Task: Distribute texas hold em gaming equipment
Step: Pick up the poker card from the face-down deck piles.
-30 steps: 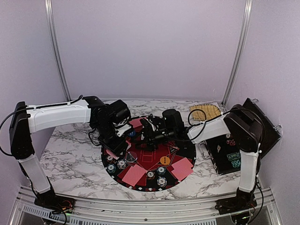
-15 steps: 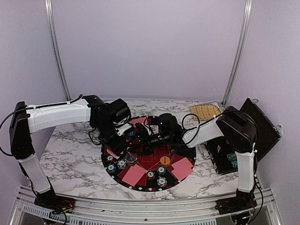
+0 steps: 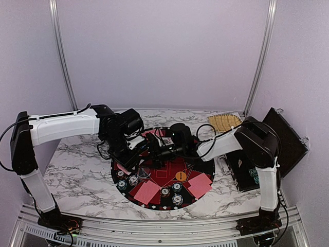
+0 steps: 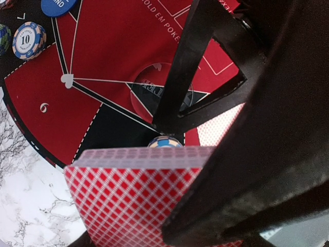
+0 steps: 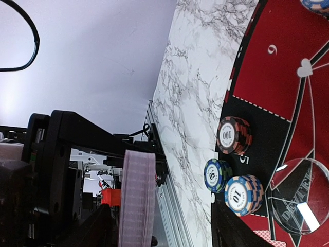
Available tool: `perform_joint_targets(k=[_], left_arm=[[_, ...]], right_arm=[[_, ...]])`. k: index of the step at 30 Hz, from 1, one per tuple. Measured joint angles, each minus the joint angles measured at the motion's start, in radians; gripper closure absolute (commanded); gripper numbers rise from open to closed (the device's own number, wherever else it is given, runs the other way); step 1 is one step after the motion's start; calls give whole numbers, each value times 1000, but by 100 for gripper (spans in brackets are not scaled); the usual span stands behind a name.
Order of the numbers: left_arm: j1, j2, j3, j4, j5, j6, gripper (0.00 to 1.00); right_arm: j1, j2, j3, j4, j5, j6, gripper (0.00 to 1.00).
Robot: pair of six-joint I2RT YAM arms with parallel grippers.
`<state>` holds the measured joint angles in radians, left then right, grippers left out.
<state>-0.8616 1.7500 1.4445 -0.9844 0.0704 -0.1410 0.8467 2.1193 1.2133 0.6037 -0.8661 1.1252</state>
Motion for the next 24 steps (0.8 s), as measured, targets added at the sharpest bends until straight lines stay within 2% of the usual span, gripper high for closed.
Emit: perform_joint_targets(k=[11,24], left_arm=[[0,0,0,-8,-3,0,66],[0,0,0,-8,-8,0,66]], right_arm=[[1,7,7,-22,31,-31,44],[-10,-17,-5,-38,63,-47,46]])
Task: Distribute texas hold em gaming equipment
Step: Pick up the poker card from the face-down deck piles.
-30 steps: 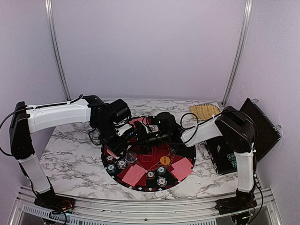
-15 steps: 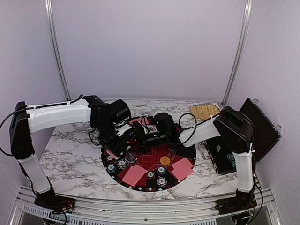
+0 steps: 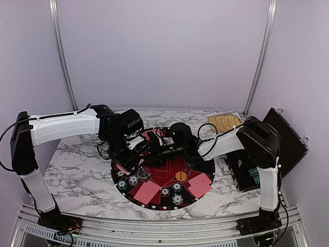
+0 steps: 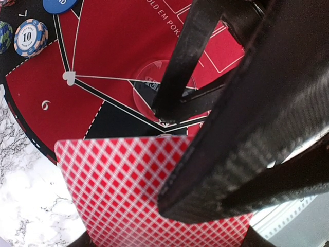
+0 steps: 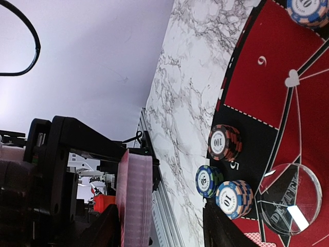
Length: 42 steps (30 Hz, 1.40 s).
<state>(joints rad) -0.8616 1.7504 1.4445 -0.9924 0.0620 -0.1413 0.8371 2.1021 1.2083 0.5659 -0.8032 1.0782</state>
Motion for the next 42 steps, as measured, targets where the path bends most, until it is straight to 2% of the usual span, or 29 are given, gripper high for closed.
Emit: perform_joint_targets(k=[25,29,35,42], left_arm=[[0,0,0,0,-3,0,66],[0,0,0,0,-10,-1,66],[6,0,0,0,-14,-4,66],[7,0,0,0,-15,-5,66]], right_arm=[[-28,-76,-55,-28,27,-10,46],[-31,-104,-73,-28,30,-10,50],[-34,-126,-92,-27,33,-11,63],[-34,-128,-97,-27,37,-8,69]])
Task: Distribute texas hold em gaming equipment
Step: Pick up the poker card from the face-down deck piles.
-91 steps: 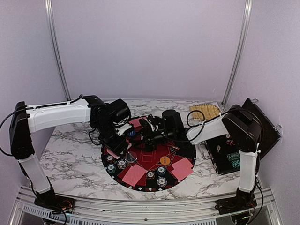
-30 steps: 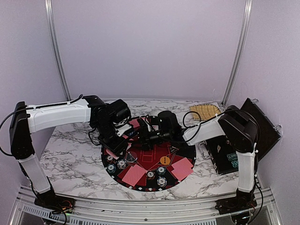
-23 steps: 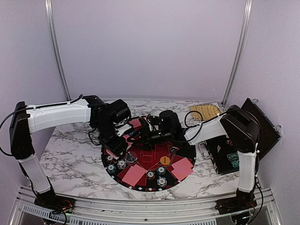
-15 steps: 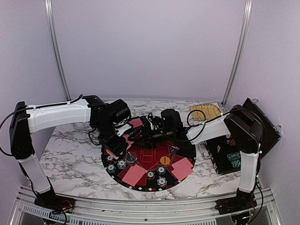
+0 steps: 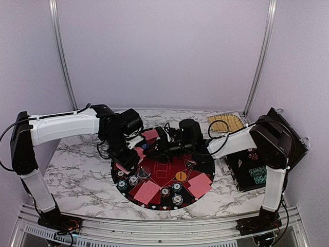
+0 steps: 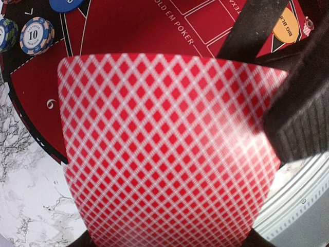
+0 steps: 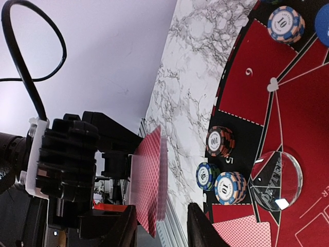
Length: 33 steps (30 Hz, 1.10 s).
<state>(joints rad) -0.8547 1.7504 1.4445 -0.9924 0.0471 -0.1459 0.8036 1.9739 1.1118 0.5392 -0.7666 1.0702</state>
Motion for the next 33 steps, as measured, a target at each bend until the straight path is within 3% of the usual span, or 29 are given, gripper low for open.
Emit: perform_joint_targets(k=[7,17,33], left_arm=[[0,0,0,0,0,0,66],[1,0,0,0,-2,-3,66],[23,0,-24,40,-3,-19,67]], right_arm=[[1,0,0,6,2,3,76],[5,0,0,18,2,14,100],[-39,-58,-39,17,22,18,100]])
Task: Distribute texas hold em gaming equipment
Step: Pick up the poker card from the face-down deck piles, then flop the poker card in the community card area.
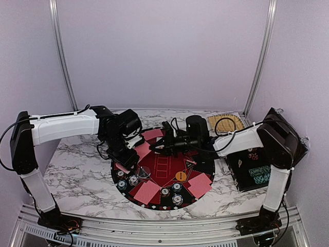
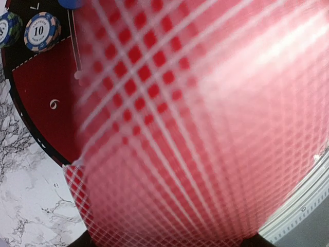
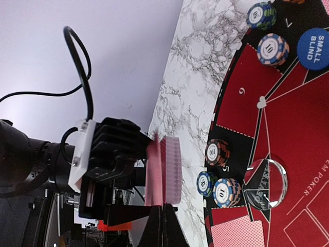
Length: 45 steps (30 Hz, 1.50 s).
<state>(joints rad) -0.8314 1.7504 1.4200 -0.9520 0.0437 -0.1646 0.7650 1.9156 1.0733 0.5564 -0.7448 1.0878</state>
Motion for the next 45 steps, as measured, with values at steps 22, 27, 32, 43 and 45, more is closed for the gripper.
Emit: perform_joint_targets(k=[22,27,32,43,45], left_arm=[[78,-19,-74,5,-19,-19,67],[87,-19,-80,5,-18,-19,67],[89,-19,-80,5,-18,-19,67],[93,-25,-83,5,-18,-19,67],[95,-33,-89,7,-18,-19,67]], right_arm=[[-51,-145,79,-582,442,-236,100],[1,-141,190,-833,765,-309,100],[69,-83,337,-987,998,-374,100],[190,224,749,-1355,1313,-431,100],[205,255,774,-1396,1332,-433,100]])
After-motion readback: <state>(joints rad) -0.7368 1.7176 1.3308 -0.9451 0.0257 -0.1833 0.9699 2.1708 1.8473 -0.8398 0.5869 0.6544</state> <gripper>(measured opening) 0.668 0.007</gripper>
